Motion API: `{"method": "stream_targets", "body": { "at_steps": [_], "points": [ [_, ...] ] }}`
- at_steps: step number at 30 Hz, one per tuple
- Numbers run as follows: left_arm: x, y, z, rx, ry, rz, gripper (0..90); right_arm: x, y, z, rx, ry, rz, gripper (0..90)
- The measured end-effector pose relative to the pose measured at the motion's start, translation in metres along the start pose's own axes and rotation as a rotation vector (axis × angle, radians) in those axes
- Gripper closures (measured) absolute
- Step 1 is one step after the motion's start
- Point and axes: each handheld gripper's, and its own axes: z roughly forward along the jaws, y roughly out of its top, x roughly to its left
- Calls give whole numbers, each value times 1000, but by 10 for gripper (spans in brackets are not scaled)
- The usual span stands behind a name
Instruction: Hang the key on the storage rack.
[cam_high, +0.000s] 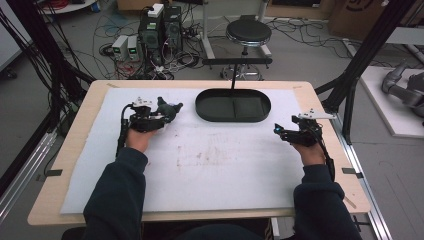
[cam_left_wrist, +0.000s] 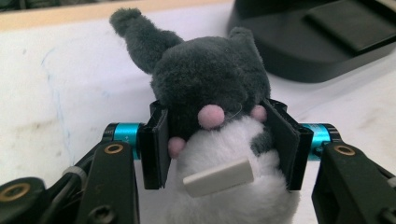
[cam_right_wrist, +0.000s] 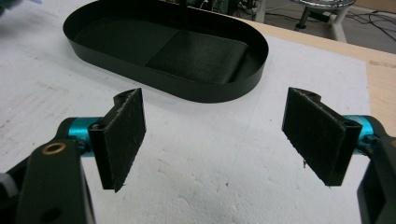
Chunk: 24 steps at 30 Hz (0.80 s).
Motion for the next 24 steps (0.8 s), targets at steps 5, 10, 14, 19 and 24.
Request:
{"method": "stream_targets", "body": {
  "at_steps": [5,10,14,19,24],
  "points": [
    [-5,21,-20,-64,-116,35,471,1,0,0,-2,2,-1,219],
    [-13,41,-29,-101,-207,87,471,0,0,-1,-9,4,2,220],
    [-22,52,-31,-137,-250,179,471,0,1,-1,-13,6,3,220],
    [-30,60,-28,-188,-272,230,471,0,1,-1,-15,8,2,220],
    [-37,69,-20,-212,-269,271,471,-1,1,-1,-17,9,2,220]
  ]
}}
